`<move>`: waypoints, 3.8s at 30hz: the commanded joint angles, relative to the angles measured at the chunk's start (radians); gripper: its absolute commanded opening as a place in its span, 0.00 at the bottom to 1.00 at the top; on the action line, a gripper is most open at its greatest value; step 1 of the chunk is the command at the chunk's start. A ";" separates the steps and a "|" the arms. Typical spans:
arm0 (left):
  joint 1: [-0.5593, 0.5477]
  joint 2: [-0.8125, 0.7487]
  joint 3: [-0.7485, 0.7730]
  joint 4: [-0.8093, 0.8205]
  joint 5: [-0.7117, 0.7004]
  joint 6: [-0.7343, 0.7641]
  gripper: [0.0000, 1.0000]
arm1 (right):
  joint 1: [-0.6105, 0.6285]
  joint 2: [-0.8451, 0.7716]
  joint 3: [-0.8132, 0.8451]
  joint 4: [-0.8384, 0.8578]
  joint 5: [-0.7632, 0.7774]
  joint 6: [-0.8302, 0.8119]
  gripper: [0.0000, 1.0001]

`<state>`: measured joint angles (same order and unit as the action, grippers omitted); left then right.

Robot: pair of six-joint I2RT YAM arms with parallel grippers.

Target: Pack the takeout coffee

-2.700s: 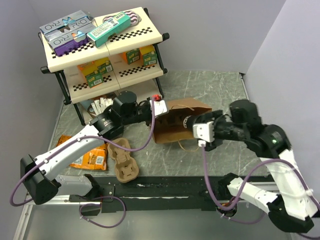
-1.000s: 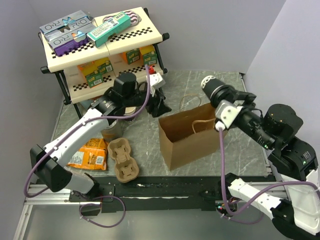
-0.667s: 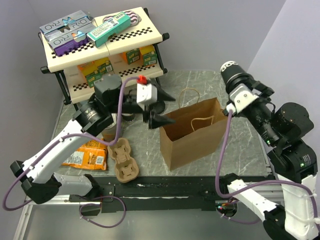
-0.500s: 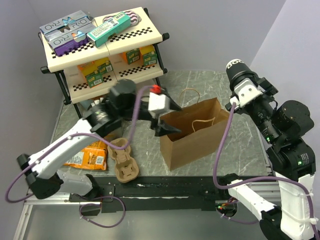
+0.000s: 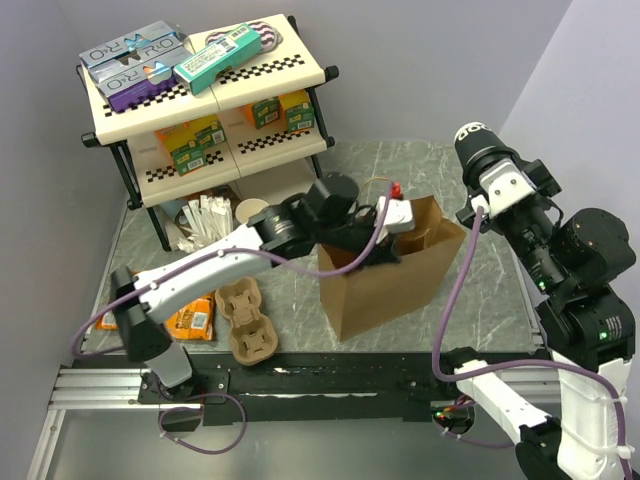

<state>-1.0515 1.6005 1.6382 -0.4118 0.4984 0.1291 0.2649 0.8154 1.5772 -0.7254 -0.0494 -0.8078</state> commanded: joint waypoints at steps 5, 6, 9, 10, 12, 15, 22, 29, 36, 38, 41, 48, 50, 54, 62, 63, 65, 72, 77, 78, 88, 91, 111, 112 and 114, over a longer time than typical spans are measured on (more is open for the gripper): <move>0.364 0.154 0.316 -0.134 0.031 -0.062 0.01 | -0.030 0.007 0.012 0.050 0.005 0.019 0.00; 0.392 0.176 0.334 -0.149 0.025 -0.024 0.01 | -0.032 0.016 0.017 0.055 0.006 0.019 0.00; 0.418 0.234 0.409 -0.160 0.035 0.052 0.01 | -0.039 0.025 0.020 0.073 0.010 0.022 0.00; 0.412 0.233 0.420 -0.154 0.086 0.037 0.01 | -0.041 0.025 0.020 0.075 0.010 0.025 0.00; 0.381 0.225 0.417 -0.176 0.121 0.033 0.01 | -0.046 0.030 0.021 0.072 0.010 0.025 0.00; 0.332 0.190 0.358 -0.187 0.135 0.086 0.01 | -0.050 0.021 0.007 0.078 0.010 0.025 0.00; 0.251 0.110 0.298 -0.209 0.120 0.188 0.01 | -0.070 -0.002 -0.025 0.073 0.016 0.021 0.00; 0.209 0.035 0.246 -0.318 0.225 0.303 0.41 | -0.081 0.002 -0.028 0.080 0.011 0.035 0.00; 0.220 -0.115 0.207 -0.164 0.316 0.235 0.81 | -0.101 0.019 0.000 0.081 0.010 0.044 0.00; 0.241 -0.157 0.183 -0.031 0.292 0.158 0.85 | -0.107 0.022 0.000 0.080 0.006 0.053 0.00; 0.283 -0.133 0.210 -0.034 0.205 0.151 0.88 | -0.113 0.030 -0.005 0.084 0.002 0.061 0.00; 0.335 0.024 0.267 -0.180 0.098 0.188 0.87 | -0.128 0.057 0.012 0.096 -0.013 0.079 0.00; 0.335 0.073 0.284 -0.188 0.100 0.176 0.86 | -0.133 0.065 0.014 0.100 -0.018 0.084 0.00; 0.335 0.134 0.295 -0.199 0.117 0.168 0.83 | -0.139 0.074 0.021 0.098 -0.023 0.082 0.00; 0.335 0.188 0.320 -0.215 0.207 0.213 0.38 | -0.144 0.080 0.015 0.100 -0.029 0.088 0.00; 0.335 0.193 0.331 -0.225 0.224 0.218 0.27 | -0.145 0.082 0.014 0.101 -0.030 0.091 0.00; 0.340 0.200 0.380 -0.255 0.280 0.222 0.05 | -0.147 0.080 0.012 0.103 -0.030 0.090 0.00; 0.381 0.187 0.494 -0.186 0.397 0.073 0.01 | -0.161 0.085 0.015 0.112 -0.021 0.078 0.00; 0.395 0.191 0.565 -0.163 0.417 -0.017 0.01 | -0.173 0.091 0.020 0.139 0.003 0.067 0.00; 0.393 0.182 0.563 -0.157 0.416 -0.029 0.01 | -0.180 0.096 0.023 0.141 0.008 0.065 0.00; 0.393 0.161 0.554 -0.219 0.405 -0.031 0.01 | -0.200 0.111 0.047 0.156 -0.006 0.071 0.00; 0.395 0.160 0.476 -0.211 0.358 -0.049 0.10 | -0.202 0.107 0.030 0.159 -0.017 0.081 0.00; 0.444 0.219 0.394 -0.173 0.333 -0.014 0.83 | -0.213 0.080 -0.030 0.167 -0.058 0.105 0.00; 0.444 0.220 0.393 -0.179 0.339 -0.011 0.82 | -0.214 0.080 -0.028 0.164 -0.058 0.104 0.00; 0.444 0.231 0.391 -0.193 0.370 -0.002 0.81 | -0.213 0.082 -0.019 0.159 -0.056 0.099 0.00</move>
<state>-0.6044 1.8301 2.0254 -0.5869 0.8009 0.0971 0.0586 0.9009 1.5368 -0.6064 -0.1032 -0.7292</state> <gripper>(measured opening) 0.819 0.801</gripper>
